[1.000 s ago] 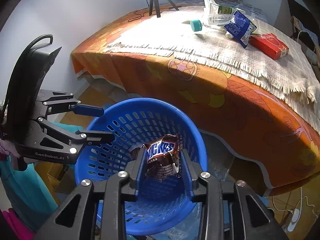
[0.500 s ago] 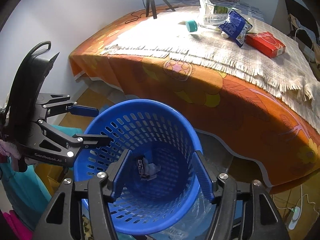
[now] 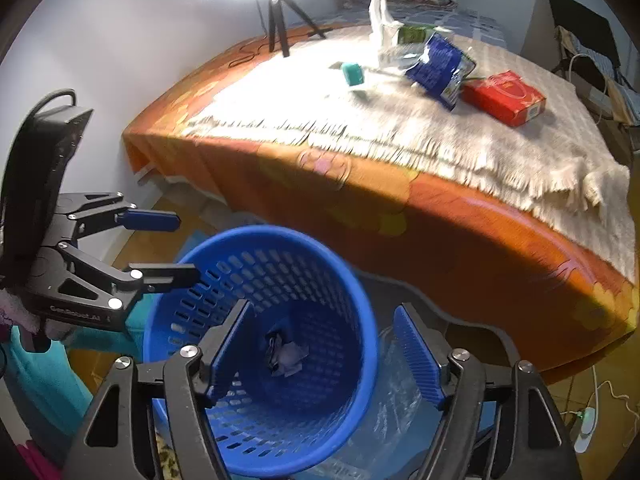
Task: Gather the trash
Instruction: 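Move both tools back over the bed toward the bottle and wrapper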
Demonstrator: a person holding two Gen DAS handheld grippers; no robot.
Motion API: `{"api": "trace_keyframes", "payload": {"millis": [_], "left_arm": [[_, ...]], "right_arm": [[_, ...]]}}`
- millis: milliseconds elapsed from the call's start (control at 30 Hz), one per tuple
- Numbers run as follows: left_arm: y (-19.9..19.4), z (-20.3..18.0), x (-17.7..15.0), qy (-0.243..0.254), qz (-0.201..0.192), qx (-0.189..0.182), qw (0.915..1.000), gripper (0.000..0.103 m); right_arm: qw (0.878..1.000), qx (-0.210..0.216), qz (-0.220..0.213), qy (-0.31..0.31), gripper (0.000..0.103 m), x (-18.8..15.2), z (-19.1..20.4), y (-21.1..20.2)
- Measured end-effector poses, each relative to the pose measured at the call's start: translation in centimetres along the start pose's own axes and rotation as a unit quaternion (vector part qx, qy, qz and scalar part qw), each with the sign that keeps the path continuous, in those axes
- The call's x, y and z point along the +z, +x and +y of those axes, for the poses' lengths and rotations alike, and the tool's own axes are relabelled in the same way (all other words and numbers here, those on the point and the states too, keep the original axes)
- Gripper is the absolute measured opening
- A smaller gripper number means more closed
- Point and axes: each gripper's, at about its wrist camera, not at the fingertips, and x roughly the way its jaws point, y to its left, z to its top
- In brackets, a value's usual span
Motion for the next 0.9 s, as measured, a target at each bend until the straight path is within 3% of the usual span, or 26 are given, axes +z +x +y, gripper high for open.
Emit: {"api": "trace_keyframes", "payload": {"millis": [233,433,667,900], "left_arm": [[-2.2,1.7,4.7,-0.025,-0.04,0.014,0.9988,0.071],[-3.7,2.3,9.5,-0.012,-0.081,0.035,0.996,0.071],[-3.1,2.1,14.6,0.002,-0.095,0.038,0.9947,0.071],[-1.7,3.6,18.5,-0.024,-0.103,0.013,0.9943,0.071]], "right_arm": [[0.999,-0.023,-0.034,0.02,0.093,3.3,-2.1,-2.2],[0.995,-0.022,-0.063,0.072,0.093,7.0,-6.0,-4.1],[0.99,-0.069,-0.083,0.095,0.094,11.0,-10.9,-5.0],[0.982,-0.031,-0.091,0.162,0.094,14.7,-14.9,-4.3]]}}
